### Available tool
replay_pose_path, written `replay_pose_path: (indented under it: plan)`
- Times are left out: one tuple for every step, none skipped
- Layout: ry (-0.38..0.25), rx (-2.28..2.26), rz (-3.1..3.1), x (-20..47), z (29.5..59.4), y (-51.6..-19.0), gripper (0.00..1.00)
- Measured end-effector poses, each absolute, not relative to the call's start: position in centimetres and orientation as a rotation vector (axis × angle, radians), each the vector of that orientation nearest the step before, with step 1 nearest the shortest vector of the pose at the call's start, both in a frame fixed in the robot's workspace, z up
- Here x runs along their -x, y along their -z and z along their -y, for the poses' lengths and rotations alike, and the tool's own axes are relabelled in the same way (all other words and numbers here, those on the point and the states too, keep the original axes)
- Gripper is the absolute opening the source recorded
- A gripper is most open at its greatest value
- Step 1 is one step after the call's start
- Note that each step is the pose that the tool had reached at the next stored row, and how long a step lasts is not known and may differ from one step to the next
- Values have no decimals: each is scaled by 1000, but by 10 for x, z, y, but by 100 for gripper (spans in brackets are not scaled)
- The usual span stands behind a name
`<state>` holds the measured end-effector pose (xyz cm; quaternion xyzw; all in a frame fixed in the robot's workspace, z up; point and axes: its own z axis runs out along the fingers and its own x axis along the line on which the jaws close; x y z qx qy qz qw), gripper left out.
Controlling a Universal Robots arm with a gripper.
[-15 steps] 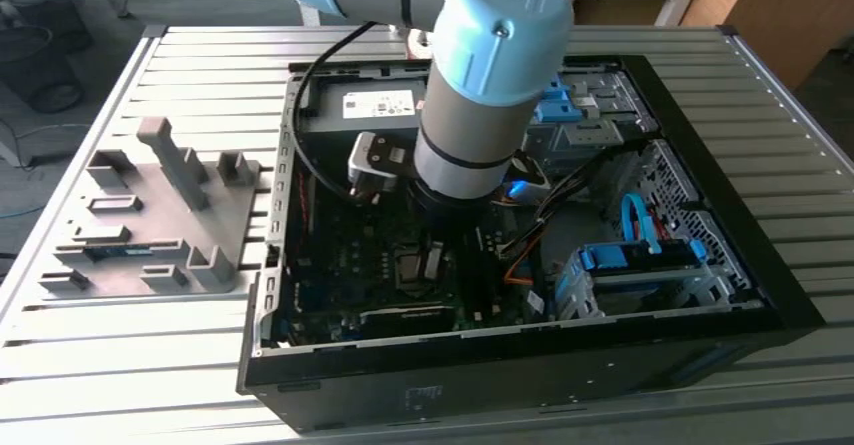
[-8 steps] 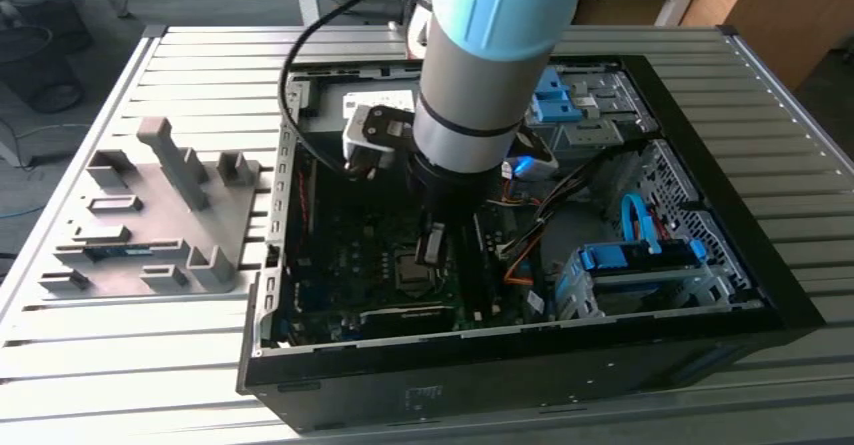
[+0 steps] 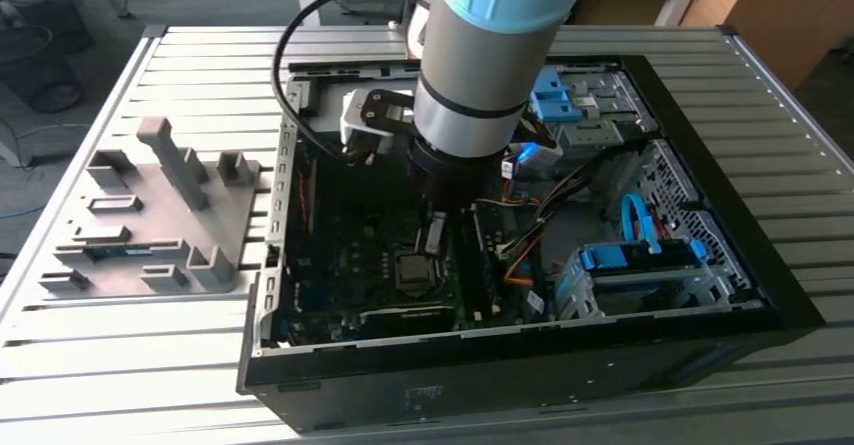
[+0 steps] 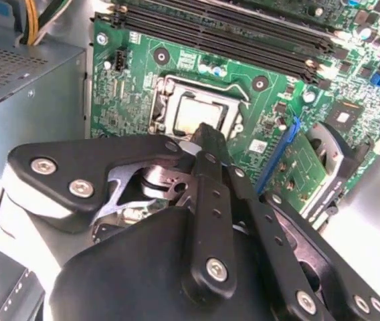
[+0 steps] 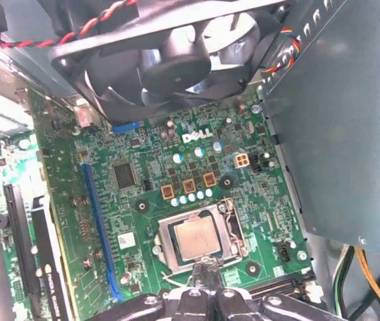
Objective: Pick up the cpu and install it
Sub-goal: 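Install the first cpu locking lever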
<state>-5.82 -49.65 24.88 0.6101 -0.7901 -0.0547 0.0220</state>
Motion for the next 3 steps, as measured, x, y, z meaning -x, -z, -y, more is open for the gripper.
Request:
replay_pose_path:
  plan:
    - [169,-1890,2448,58,497,-249,10]
    - [169,-1890,2448,58,497,-249,10]
    - [169,-1890,2448,58,497,-249,10]
